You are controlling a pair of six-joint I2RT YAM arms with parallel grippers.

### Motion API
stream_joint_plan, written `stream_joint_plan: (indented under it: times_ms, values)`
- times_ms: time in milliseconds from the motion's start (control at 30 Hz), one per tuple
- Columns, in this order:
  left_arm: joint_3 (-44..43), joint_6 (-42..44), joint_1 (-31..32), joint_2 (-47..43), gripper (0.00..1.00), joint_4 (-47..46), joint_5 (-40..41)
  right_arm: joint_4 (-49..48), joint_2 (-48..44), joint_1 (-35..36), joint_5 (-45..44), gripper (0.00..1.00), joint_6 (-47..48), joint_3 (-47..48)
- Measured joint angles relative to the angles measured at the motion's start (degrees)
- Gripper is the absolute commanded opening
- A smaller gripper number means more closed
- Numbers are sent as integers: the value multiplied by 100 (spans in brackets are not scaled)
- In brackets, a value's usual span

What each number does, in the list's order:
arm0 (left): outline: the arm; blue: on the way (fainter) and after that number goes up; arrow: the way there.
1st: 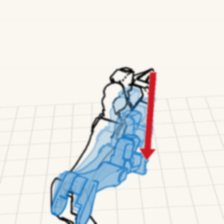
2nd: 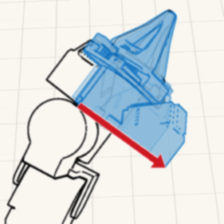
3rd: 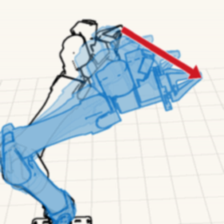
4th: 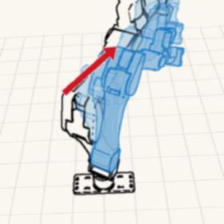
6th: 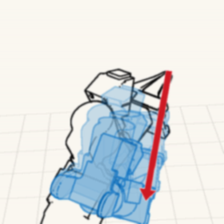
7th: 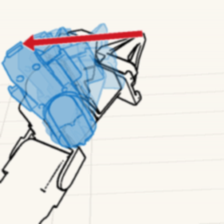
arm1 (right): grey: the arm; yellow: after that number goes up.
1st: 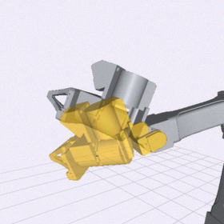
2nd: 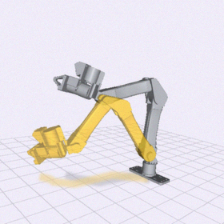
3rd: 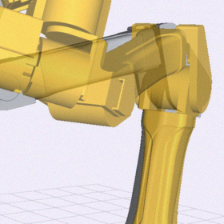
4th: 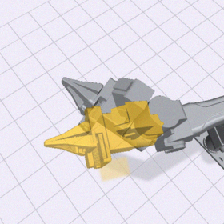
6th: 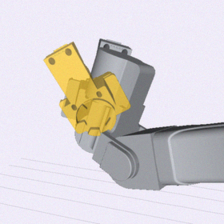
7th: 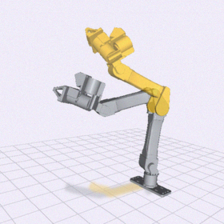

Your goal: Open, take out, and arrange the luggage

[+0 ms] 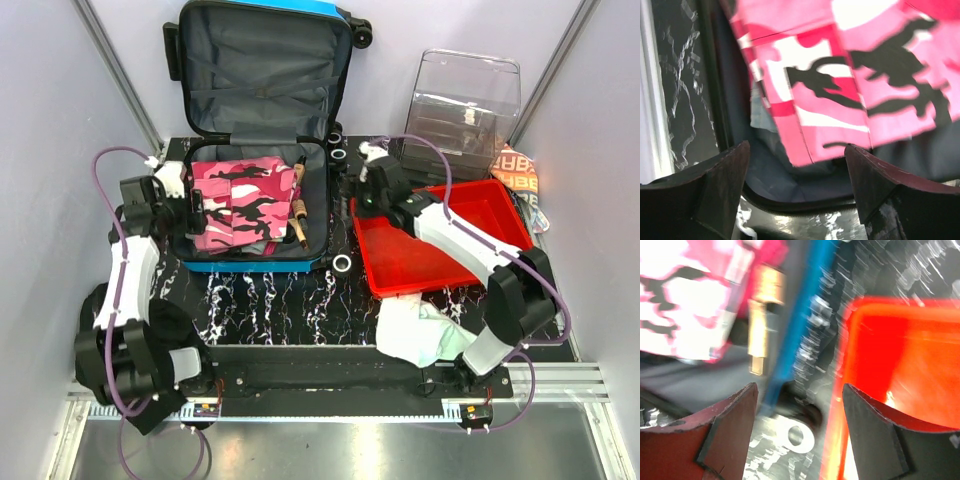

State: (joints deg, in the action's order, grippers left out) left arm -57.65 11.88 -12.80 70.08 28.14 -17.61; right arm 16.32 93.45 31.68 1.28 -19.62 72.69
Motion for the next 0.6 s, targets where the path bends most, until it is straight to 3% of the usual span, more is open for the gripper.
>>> stream_joint_plan:
  times_ms: [100,267,600]
  values:
    - [-164,-614,-35,417,79,-15,133,-33,310,310,63,75,55,706]
    - [-599,-1340,-37,1353,78,-70,334,-332,1620,481,581,75,-157,2175]
    - [-1443,-1867,-61,2756,74,-321,393,-310,3954,496,1528,76,-1141,3676]
